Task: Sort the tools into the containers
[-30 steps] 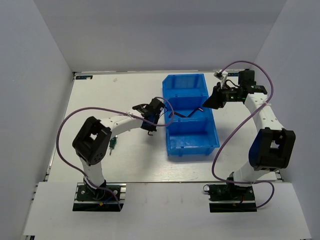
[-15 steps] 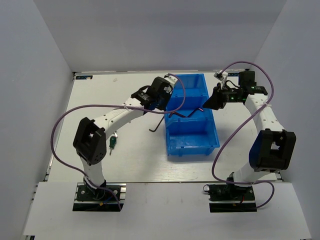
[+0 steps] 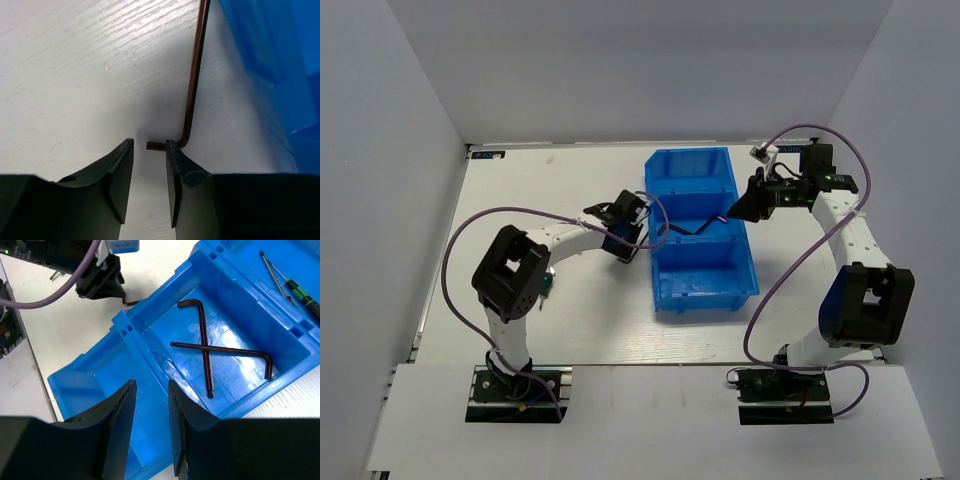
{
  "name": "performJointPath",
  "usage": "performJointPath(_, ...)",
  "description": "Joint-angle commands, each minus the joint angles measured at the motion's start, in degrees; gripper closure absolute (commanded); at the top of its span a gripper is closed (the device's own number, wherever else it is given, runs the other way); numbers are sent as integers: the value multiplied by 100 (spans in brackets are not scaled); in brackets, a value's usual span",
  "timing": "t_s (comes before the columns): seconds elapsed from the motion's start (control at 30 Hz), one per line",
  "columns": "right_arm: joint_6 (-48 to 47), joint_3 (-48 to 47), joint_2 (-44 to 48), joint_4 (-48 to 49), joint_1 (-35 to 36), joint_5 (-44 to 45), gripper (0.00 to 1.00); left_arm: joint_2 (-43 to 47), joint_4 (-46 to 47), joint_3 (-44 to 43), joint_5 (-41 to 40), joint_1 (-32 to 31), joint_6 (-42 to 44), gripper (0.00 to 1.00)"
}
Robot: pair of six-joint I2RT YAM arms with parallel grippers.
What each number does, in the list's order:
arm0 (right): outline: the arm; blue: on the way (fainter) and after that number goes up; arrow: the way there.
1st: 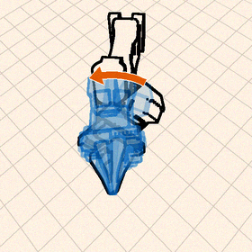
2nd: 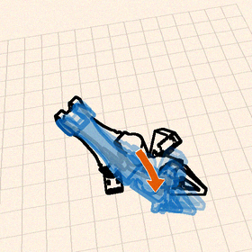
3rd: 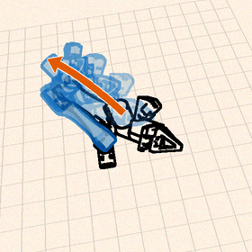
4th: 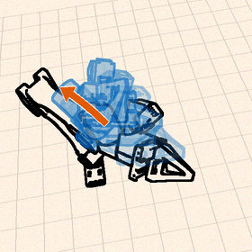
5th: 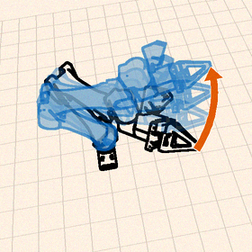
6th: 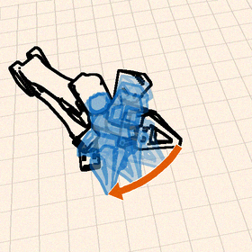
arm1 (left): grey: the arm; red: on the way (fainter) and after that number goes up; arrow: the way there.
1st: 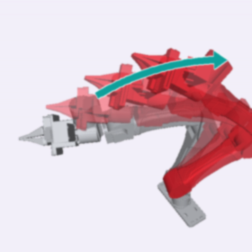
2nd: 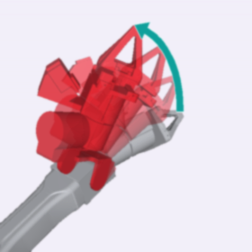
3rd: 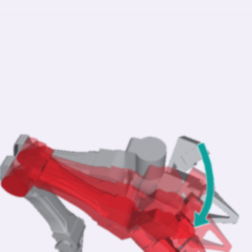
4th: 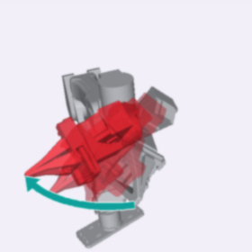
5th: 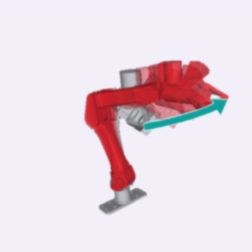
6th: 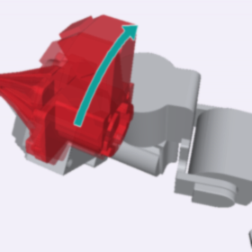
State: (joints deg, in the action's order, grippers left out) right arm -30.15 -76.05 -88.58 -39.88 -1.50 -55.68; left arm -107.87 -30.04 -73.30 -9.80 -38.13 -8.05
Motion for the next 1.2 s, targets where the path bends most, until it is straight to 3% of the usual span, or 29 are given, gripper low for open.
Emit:
performJointPath(0.0, 18, -111, -28, -46, -26, -180, 62, -31, 359, -132, 233, -19, -73, 57)
performJointPath(1.17, -211, -94, -116, -257, -35, -110, 62, -761, 306, -862, 655, -72, -188, 55)
